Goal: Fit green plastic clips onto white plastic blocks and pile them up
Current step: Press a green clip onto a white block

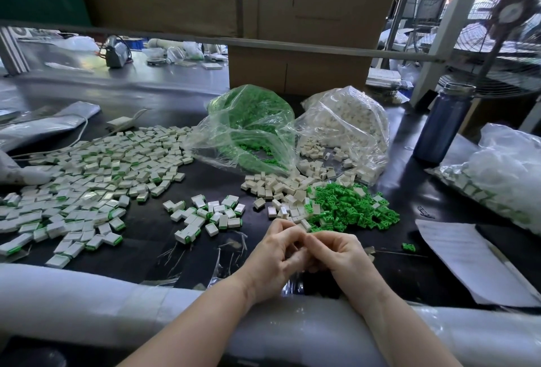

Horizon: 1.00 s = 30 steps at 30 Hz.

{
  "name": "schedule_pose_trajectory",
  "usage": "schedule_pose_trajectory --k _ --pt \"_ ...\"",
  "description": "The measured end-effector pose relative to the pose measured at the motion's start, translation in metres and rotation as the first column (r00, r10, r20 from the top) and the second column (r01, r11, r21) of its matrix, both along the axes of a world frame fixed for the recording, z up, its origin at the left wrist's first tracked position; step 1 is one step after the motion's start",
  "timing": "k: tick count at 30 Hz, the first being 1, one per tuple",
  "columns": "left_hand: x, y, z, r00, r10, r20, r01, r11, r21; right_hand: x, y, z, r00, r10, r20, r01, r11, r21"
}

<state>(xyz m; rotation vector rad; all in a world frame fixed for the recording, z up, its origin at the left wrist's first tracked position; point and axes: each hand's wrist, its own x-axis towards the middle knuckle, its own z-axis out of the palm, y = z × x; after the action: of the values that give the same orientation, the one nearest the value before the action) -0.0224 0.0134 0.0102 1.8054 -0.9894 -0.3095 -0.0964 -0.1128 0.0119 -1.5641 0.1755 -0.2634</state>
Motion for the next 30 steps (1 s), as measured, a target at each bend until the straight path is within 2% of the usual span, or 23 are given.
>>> schedule_pose_trajectory --k 3,12,17,22,25,27,30 --pt "0.002 0.001 0.000 0.999 0.054 -0.004 -0.054 0.998 -0.018 0.000 -0.003 0.000 0.993 -0.113 0.033 0.113 0.994 0.006" --pt "0.000 0.001 0.002 0.998 0.067 -0.002 -0.067 0.997 0.042 -0.001 -0.003 -0.001 0.979 -0.196 0.057 0.205 0.936 -0.288" --pt "0.000 0.003 -0.001 0.987 0.155 0.031 -0.156 0.987 0.029 0.000 -0.005 -0.002 0.965 -0.255 0.062 0.262 0.917 -0.303" --pt "0.005 0.006 -0.004 0.896 0.443 -0.028 -0.444 0.894 -0.066 0.002 -0.012 -0.007 0.885 -0.455 0.103 0.460 0.814 -0.355" --pt "0.010 0.009 -0.005 0.806 0.591 0.029 -0.585 0.802 -0.120 0.002 -0.018 -0.011 0.826 -0.557 0.085 0.543 0.746 -0.386" --pt "0.014 0.010 -0.005 0.765 0.642 0.057 -0.634 0.765 -0.113 0.003 -0.021 -0.013 0.800 -0.598 0.057 0.567 0.721 -0.398" --pt "0.016 0.010 -0.007 0.752 0.653 0.086 -0.654 0.756 -0.024 0.003 -0.023 -0.013 0.776 -0.629 0.037 0.582 0.693 -0.426"
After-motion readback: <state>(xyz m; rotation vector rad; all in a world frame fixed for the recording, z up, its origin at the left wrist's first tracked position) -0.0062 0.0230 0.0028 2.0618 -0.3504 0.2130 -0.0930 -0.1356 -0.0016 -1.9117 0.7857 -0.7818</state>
